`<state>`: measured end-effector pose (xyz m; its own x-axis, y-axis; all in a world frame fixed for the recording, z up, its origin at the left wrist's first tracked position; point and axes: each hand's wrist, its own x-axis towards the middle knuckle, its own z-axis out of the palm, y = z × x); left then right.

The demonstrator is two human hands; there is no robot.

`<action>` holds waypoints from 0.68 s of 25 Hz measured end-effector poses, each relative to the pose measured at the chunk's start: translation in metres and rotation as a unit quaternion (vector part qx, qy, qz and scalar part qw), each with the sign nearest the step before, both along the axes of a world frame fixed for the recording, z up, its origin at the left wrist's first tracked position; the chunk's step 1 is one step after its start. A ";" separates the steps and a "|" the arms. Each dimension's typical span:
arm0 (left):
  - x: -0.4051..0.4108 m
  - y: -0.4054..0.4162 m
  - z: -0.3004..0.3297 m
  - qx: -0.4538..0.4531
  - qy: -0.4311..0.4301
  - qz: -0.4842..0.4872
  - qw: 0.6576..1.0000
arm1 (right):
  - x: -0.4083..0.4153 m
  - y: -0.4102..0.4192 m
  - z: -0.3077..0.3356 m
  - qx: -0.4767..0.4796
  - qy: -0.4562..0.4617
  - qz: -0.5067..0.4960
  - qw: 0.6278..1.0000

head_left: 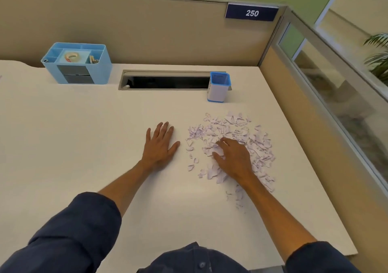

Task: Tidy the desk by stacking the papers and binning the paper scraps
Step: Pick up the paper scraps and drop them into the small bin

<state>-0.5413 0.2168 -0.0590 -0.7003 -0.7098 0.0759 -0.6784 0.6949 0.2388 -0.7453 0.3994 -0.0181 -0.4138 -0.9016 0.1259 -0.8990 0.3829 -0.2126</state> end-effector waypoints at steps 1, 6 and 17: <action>-0.005 -0.006 0.001 0.000 -0.002 0.010 1.000 | -0.009 0.003 0.005 0.055 -0.014 -0.031 0.998; -0.021 -0.023 -0.004 0.027 -0.020 0.035 0.999 | -0.026 -0.004 0.015 0.191 -0.042 -0.006 0.981; -0.034 -0.046 -0.003 0.026 -0.020 0.017 0.999 | -0.012 -0.023 0.001 0.137 -0.013 0.093 0.986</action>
<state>-0.5748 0.1708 -0.0623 -0.6779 -0.7351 0.0094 -0.7110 0.6588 0.2461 -0.7569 0.3768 -0.0167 -0.2372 -0.9613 -0.1404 -0.9550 0.2572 -0.1478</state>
